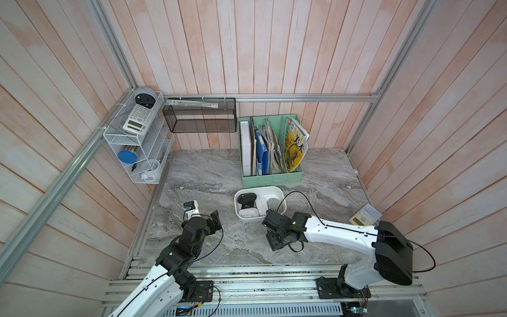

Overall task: Take out the mouse from the storage box
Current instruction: Place the mouse at the center of the board.

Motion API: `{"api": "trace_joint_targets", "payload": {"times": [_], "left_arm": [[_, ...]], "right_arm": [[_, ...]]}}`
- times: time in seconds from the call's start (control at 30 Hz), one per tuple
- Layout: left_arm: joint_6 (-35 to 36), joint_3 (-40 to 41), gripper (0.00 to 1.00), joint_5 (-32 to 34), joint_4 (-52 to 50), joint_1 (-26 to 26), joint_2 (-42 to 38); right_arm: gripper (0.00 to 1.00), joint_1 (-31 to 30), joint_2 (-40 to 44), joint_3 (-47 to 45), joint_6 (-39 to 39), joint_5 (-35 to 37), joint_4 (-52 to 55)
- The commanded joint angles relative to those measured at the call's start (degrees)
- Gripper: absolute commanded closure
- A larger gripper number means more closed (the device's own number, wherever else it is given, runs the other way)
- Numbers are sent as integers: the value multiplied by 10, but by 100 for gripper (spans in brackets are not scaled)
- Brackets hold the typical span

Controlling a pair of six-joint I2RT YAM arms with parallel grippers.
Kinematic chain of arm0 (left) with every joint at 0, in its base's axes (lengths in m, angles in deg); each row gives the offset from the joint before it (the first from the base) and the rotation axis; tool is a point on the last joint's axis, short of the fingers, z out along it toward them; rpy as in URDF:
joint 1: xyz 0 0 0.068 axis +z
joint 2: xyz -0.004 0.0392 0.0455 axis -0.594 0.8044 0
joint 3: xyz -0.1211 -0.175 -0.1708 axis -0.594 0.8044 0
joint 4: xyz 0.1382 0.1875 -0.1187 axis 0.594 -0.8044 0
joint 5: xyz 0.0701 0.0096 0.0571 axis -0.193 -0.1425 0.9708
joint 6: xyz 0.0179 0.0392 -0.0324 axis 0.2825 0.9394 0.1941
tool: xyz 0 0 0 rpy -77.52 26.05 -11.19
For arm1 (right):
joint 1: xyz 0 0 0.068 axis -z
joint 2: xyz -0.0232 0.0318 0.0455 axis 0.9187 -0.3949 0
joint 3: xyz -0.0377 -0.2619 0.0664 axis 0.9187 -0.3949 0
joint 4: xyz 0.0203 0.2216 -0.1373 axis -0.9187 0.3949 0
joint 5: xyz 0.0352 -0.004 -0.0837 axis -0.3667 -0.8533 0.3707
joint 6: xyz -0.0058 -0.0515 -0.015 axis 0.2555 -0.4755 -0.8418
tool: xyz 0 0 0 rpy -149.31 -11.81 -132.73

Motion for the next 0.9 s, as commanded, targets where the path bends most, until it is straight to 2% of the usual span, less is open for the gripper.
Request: {"api": "trace_joint_targets", "payload": {"times": [0.0,0.4,0.47,0.57,0.6,0.7,0.87], "left_arm": [[9,9,0,-8,10,2,1],[11,5,0,-10,14,2,13],[12,6,0,-11,14,2,14],[11,5,0,-10,15,2,15],[11,5,0,-11,15,2,16],[12,3,0,-13,17,2,24],[16,-10,0,-22,22,2,61]], "right_arm": [[45,-5,-21,-14,17,-7,-22],[43,-8,-75,-22,29,-3,-49],[40,-8,-78,-21,29,-4,-50],[26,-8,-72,-26,34,2,-54],[24,-9,-69,-27,34,3,-57],[20,-8,-53,-27,29,12,-54],[18,-8,1,-23,11,56,-32]]}}
